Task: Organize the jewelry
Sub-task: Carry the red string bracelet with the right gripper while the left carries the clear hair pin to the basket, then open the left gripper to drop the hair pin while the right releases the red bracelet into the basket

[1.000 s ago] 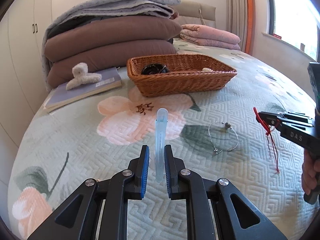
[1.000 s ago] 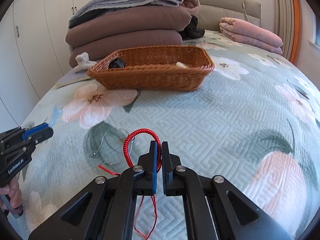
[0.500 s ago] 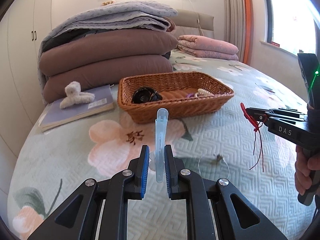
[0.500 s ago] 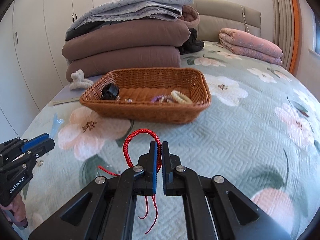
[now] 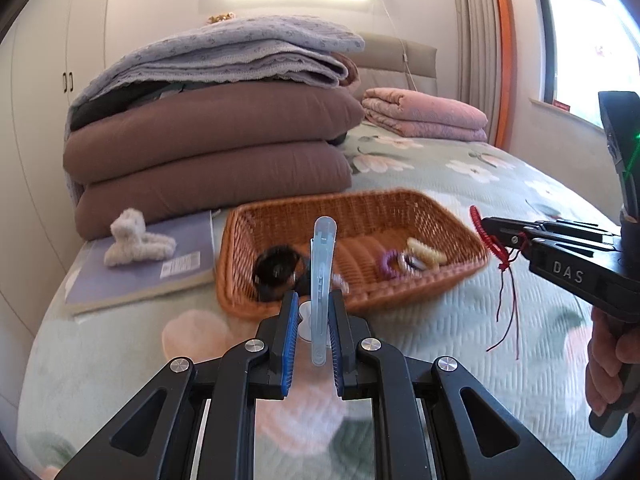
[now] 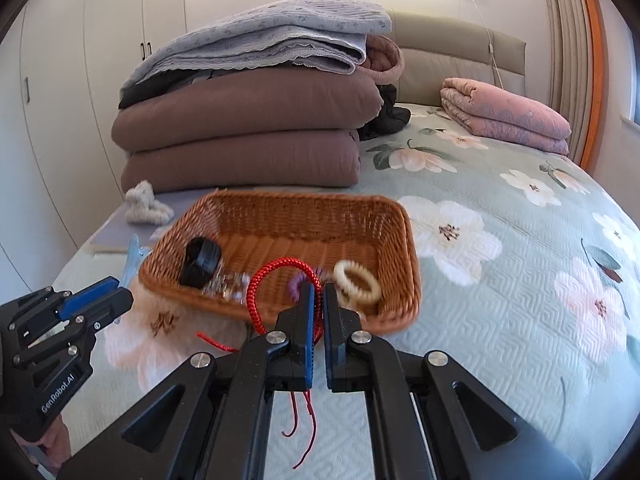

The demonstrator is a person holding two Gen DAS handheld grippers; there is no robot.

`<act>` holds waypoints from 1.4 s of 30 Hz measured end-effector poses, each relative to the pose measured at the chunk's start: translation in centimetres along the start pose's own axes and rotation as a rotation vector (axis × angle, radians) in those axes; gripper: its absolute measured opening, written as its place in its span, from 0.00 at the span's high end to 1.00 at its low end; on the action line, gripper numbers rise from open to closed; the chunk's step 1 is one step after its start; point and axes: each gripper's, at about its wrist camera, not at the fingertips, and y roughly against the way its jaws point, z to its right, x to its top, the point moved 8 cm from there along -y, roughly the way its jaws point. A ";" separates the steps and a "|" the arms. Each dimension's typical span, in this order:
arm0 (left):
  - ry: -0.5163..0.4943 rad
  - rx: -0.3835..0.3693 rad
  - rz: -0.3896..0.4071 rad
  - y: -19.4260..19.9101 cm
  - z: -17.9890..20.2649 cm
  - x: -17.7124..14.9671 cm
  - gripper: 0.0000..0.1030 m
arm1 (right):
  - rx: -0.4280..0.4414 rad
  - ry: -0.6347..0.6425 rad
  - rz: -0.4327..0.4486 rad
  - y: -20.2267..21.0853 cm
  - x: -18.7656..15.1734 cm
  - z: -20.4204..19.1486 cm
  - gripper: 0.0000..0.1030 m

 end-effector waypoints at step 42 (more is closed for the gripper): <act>0.003 0.045 -0.211 -10.7 -0.9 0.2 0.76 | -0.063 -0.106 -0.253 -12.2 0.1 3.8 0.94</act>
